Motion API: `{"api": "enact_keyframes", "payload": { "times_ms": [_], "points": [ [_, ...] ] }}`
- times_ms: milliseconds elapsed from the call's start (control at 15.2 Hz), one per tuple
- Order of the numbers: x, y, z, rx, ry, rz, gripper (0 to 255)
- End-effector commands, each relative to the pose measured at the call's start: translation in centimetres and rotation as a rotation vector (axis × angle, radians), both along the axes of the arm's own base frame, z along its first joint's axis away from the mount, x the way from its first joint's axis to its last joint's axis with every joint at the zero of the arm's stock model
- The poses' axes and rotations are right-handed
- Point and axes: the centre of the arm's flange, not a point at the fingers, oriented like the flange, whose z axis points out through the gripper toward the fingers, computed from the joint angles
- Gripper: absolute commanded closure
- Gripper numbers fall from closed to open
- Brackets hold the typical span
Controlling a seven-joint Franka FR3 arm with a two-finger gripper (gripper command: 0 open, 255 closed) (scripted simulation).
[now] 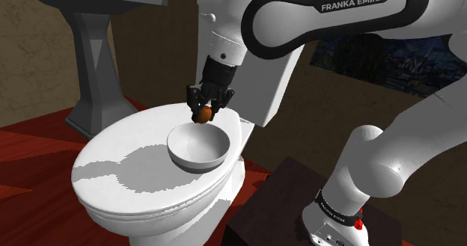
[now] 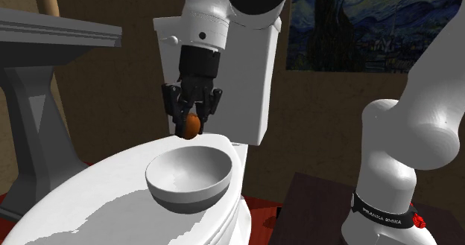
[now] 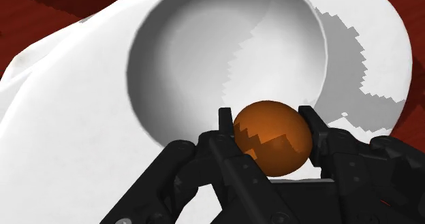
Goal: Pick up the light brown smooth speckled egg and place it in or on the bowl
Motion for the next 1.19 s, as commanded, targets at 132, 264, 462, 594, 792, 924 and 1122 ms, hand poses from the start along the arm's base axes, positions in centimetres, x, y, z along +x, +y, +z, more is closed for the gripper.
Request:
{"api": "enact_keyframes", "payload": {
  "times_ms": [132, 264, 462, 594, 792, 924, 1122],
  "points": [
    [-0.2, 0.0, -1.9, 0.0, 0.0, -0.001, 255],
    [-0.2, 0.0, -3.0, 0.0, 0.0, -0.001, 255],
    [-0.2, 0.0, -4.6, 0.0, 0.0, -0.001, 255],
    [-0.2, 0.0, -5.9, 0.0, 0.0, -0.001, 255],
    [-0.2, 0.0, -5.9, 0.0, 0.0, -0.001, 255],
    [-0.2, 0.0, -5.9, 0.0, 0.0, -0.001, 255],
    [-0.2, 0.0, -5.9, 0.0, 0.0, -0.001, 255]
  ]
}}
